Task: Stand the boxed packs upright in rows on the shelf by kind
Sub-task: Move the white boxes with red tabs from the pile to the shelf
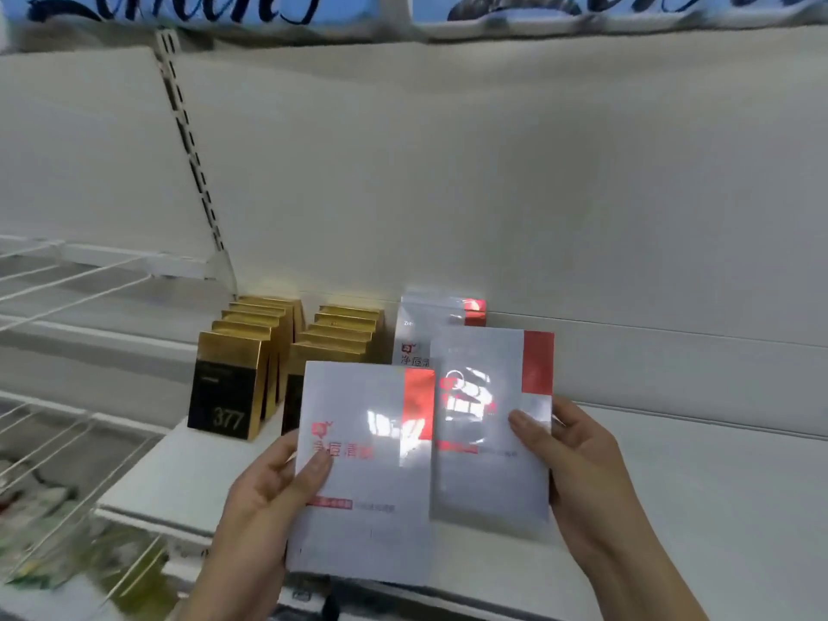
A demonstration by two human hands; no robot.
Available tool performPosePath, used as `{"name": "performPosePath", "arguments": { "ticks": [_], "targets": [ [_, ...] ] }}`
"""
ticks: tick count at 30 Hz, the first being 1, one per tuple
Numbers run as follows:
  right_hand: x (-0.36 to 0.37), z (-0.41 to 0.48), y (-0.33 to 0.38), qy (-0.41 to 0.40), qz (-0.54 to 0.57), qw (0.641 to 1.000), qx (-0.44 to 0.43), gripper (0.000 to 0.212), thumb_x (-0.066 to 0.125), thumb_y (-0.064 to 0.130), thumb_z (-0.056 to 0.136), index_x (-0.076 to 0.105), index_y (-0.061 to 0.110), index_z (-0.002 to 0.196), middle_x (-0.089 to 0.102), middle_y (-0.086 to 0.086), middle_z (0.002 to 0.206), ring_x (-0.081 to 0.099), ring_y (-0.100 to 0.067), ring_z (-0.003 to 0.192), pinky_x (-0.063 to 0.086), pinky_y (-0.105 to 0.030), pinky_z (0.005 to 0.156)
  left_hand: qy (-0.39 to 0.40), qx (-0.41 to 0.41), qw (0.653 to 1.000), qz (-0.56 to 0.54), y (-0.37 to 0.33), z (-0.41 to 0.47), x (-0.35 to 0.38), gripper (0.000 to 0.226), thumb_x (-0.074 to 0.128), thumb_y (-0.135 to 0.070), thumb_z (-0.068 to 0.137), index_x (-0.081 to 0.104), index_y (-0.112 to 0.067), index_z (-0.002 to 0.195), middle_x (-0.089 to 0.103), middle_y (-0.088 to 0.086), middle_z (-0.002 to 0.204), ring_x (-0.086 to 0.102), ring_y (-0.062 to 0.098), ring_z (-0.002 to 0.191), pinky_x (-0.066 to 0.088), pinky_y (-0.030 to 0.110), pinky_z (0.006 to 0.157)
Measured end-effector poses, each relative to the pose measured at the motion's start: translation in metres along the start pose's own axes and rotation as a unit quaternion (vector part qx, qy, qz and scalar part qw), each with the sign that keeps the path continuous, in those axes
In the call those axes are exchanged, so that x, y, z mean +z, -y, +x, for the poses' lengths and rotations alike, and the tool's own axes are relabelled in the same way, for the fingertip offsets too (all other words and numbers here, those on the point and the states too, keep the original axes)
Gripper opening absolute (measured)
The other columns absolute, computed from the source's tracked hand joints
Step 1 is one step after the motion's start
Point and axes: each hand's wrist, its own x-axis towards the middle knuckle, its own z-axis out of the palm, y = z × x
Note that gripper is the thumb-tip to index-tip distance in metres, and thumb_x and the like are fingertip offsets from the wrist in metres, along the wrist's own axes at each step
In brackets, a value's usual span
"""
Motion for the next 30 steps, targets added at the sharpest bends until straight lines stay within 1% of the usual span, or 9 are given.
{"name": "performPosePath", "arguments": {
  "ticks": [3, 7, 10, 14, 18, 22, 26, 28, 30],
  "targets": [
    [0.033, 0.01, 0.001, -0.041, -0.011, 0.999, -0.007, 0.026, 0.068, 0.009, 0.094, 0.072, 0.017, 0.119, 0.079, -0.008, 0.109, 0.077, -0.031, 0.096, 0.063, -0.039, 0.072, 0.059, -0.023, 0.998, -0.009, -0.005, 0.021, -0.016, 0.034, 0.076, -0.031, 0.073, 0.076, -0.035, 0.106, 0.08, 0.011, 0.107, 0.078, 0.035, 0.094, 0.065, 0.044, 0.067],
    [0.071, 0.026, -0.01, -0.086, -0.044, 0.995, -0.01, 0.024, 0.066, 0.01, 0.097, 0.07, 0.016, 0.12, 0.079, -0.005, 0.109, 0.077, -0.028, 0.097, 0.06, -0.045, 0.085, 0.126, -0.04, 0.991, -0.016, -0.008, 0.036, -0.034, 0.035, 0.078, -0.03, 0.069, 0.076, -0.031, 0.104, 0.08, 0.011, 0.107, 0.078, 0.035, 0.095, 0.065, 0.041, 0.067],
    [0.086, 0.028, -0.024, -0.134, -0.093, 0.986, -0.024, 0.022, 0.07, 0.008, 0.095, 0.073, 0.02, 0.113, 0.08, 0.0, 0.104, 0.077, -0.021, 0.093, 0.061, -0.035, 0.074, 0.165, -0.044, 0.985, -0.012, -0.011, 0.039, -0.045, 0.04, 0.079, -0.029, 0.069, 0.074, -0.029, 0.109, 0.08, 0.011, 0.107, 0.078, 0.033, 0.094, 0.065, 0.038, 0.066],
    [0.084, 0.033, -0.036, -0.242, -0.274, 0.927, -0.085, 0.032, 0.079, 0.013, 0.085, 0.074, 0.027, 0.113, 0.076, 0.002, 0.105, 0.071, -0.013, 0.094, 0.058, -0.03, 0.078, 0.189, -0.017, 0.982, 0.0, -0.015, 0.037, -0.049, 0.039, 0.079, -0.036, 0.067, 0.074, -0.037, 0.106, 0.08, 0.006, 0.107, 0.078, 0.029, 0.095, 0.065, 0.038, 0.068],
    [0.085, 0.039, -0.028, -0.25, -0.347, 0.898, -0.108, 0.048, 0.07, 0.034, 0.072, 0.072, 0.033, 0.12, 0.071, 0.005, 0.1, 0.068, -0.01, 0.091, 0.052, -0.025, 0.077, 0.194, 0.015, 0.981, 0.012, -0.019, 0.036, -0.047, 0.031, 0.076, -0.04, 0.071, 0.072, -0.049, 0.101, 0.08, -0.002, 0.108, 0.078, 0.024, 0.096, 0.065, 0.037, 0.07],
    [0.087, 0.04, -0.023, -0.226, -0.338, 0.908, -0.101, 0.042, 0.069, 0.035, 0.069, 0.071, 0.039, 0.111, 0.074, 0.016, 0.094, 0.068, -0.006, 0.089, 0.048, -0.023, 0.074, 0.197, 0.021, 0.98, 0.01, -0.021, 0.032, -0.039, 0.029, 0.074, -0.038, 0.074, 0.072, -0.053, 0.098, 0.08, -0.001, 0.108, 0.078, 0.024, 0.096, 0.065, 0.037, 0.07],
    [0.083, 0.022, -0.016, -0.253, -0.308, 0.913, -0.084, 0.035, 0.072, 0.029, 0.091, 0.064, 0.032, 0.124, 0.069, 0.02, 0.102, 0.063, 0.008, 0.093, 0.051, -0.023, 0.085, 0.181, 0.017, 0.983, -0.011, -0.015, 0.024, -0.03, 0.034, 0.077, -0.043, 0.069, 0.072, -0.049, 0.103, 0.08, -0.001, 0.109, 0.078, 0.024, 0.096, 0.065, 0.039, 0.07],
    [0.082, 0.003, -0.006, -0.242, -0.246, 0.932, -0.108, 0.015, 0.066, 0.033, 0.097, 0.07, 0.035, 0.111, 0.075, 0.014, 0.105, 0.07, 0.0, 0.097, 0.056, -0.031, 0.091, 0.172, 0.018, 0.985, -0.019, -0.014, 0.02, -0.025, 0.046, 0.078, -0.047, 0.066, 0.07, -0.042, 0.111, 0.08, -0.002, 0.11, 0.078, 0.024, 0.096, 0.065, 0.041, 0.072],
    [0.084, -0.02, 0.005, -0.139, -0.164, 0.973, -0.086, 0.023, 0.06, 0.042, 0.097, 0.077, 0.03, 0.108, 0.079, 0.003, 0.105, 0.076, -0.017, 0.097, 0.06, -0.034, 0.084, 0.159, 0.026, 0.987, -0.021, -0.014, 0.016, -0.016, 0.054, 0.076, -0.047, 0.066, 0.067, -0.035, 0.118, 0.08, -0.003, 0.108, 0.078, 0.022, 0.095, 0.065, 0.037, 0.07]
  ]
}}
